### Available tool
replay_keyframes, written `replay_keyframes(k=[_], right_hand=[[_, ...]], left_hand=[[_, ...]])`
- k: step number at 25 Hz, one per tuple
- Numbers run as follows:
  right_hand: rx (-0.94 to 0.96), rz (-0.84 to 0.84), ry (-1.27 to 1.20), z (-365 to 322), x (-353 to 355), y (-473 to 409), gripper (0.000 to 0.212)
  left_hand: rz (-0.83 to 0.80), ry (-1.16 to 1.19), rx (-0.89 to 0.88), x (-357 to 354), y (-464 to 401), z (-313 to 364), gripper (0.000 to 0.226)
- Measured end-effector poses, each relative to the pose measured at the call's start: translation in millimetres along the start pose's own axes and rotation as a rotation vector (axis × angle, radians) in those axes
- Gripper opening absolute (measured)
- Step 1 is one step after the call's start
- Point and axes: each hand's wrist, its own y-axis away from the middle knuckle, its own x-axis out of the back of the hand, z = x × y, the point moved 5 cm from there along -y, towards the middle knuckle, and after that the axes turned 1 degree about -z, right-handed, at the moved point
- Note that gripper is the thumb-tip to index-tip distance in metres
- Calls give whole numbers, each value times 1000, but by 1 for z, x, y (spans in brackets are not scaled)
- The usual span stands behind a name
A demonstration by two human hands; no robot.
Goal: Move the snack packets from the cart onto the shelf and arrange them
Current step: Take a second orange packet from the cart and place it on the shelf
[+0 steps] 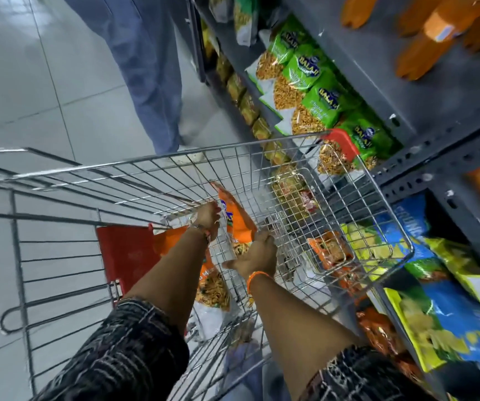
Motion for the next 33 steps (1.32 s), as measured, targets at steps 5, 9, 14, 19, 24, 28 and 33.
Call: replay_keyframes(k=[5, 9, 14, 19, 24, 28, 33], right_hand=[[46, 131, 121, -3, -16, -1, 112], [58, 131, 150, 3, -7, -14, 75], [-78, 82, -237, 30, 37, -12, 42], [105, -139, -304, 36, 106, 2, 53], [302, -227, -493, 28, 189, 50, 56], [358, -146, -731, 28, 247, 94, 72], [518, -13, -923, 30, 332, 163, 58]], left_hand=[[-122, 74, 15, -18, -10, -13, 46], [-126, 159, -21, -12, -17, -15, 39], [-287, 47, -2, -15, 17, -10, 22], [-554, 9, -155, -18, 82, 18, 27], [-654, 39, -404, -46, 175, 62, 73], [-732, 130, -549, -84, 259, 106, 72], [-880, 131, -705, -135, 378, 147, 61]])
